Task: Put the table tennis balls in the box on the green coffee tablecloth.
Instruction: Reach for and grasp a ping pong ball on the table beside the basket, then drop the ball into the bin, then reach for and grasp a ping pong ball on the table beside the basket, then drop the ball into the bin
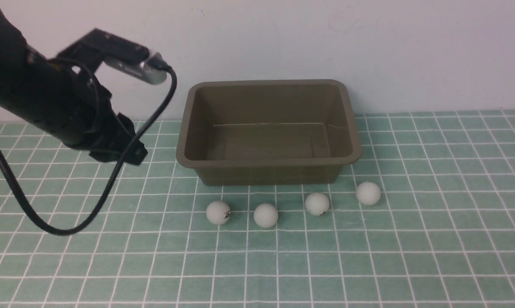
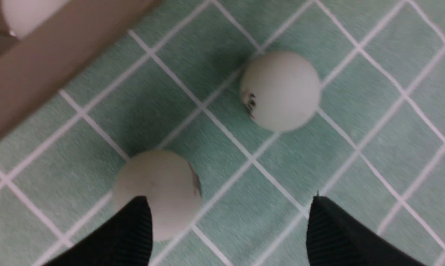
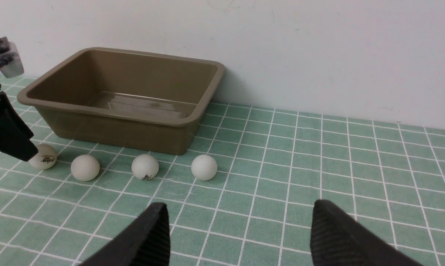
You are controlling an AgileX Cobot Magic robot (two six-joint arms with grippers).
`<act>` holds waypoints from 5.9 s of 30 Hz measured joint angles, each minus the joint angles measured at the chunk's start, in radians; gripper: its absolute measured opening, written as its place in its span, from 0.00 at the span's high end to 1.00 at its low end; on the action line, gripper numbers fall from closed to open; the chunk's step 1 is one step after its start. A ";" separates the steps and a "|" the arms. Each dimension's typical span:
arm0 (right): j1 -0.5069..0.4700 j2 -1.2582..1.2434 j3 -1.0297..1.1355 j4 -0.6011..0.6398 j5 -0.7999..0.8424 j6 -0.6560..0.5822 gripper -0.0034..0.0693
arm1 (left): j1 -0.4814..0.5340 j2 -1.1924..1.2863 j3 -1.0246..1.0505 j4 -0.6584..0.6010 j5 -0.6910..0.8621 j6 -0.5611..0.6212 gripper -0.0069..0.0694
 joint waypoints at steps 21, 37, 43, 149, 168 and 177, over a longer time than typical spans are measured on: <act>0.000 0.000 0.000 0.000 -0.021 0.000 0.32 | -0.010 0.096 -0.002 -0.067 -0.130 0.136 0.46; 0.000 0.000 0.000 0.000 -0.067 0.000 0.32 | -0.012 -0.116 -0.097 -0.390 -0.084 0.504 0.46; 0.000 0.000 0.000 -0.002 -0.067 0.000 0.32 | -0.012 -0.043 -0.111 -0.676 -0.316 0.850 0.46; 0.000 0.000 0.000 -0.007 -0.145 0.000 0.32 | -0.241 -0.107 0.018 -0.289 -0.679 0.284 0.45; 0.000 0.000 0.000 -0.007 -0.141 0.000 0.32 | -0.203 0.030 -0.204 -0.443 -0.433 0.329 0.27; 0.000 0.000 0.000 -0.023 -0.141 0.000 0.32 | -0.203 -0.128 -0.213 -0.328 0.083 0.188 0.29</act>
